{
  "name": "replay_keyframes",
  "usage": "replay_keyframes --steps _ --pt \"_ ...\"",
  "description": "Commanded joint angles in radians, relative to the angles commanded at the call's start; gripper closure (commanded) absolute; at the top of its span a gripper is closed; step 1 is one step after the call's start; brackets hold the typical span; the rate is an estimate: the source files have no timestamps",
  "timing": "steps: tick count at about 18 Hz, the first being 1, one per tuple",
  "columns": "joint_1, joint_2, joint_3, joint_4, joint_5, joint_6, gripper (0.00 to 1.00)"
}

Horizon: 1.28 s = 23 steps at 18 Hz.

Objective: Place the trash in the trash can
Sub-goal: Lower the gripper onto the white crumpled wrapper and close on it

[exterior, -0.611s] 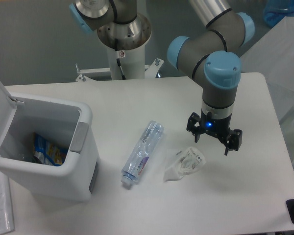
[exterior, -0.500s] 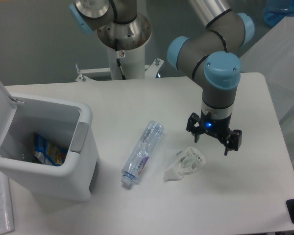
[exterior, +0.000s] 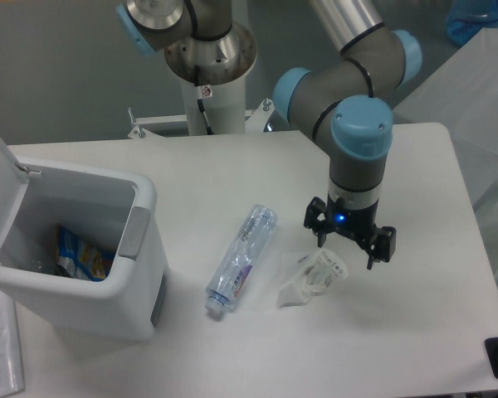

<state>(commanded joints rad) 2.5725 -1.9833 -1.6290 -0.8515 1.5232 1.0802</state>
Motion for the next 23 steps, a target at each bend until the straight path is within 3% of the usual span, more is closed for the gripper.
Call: replay_keyframes --steps 5,13,14,16,17,23 --pt "-0.015 -0.009 -0.044 0.012 -0.002 -0.022 0.0" --pt "-0.081 -0.121 -0.054 0.012 0.049 -0.016 0.0" --pt "-0.081 -0.133 -0.052 0.012 0.049 -0.016 0.04" --pt "-0.083 -0.138 -0.052 0.011 0.051 -0.02 0.8" --pt "-0.083 -0.137 -0.049 0.009 0.046 -0.02 1.0" --pt "-0.083 -0.123 -0.015 0.005 0.028 -0.025 1.0"
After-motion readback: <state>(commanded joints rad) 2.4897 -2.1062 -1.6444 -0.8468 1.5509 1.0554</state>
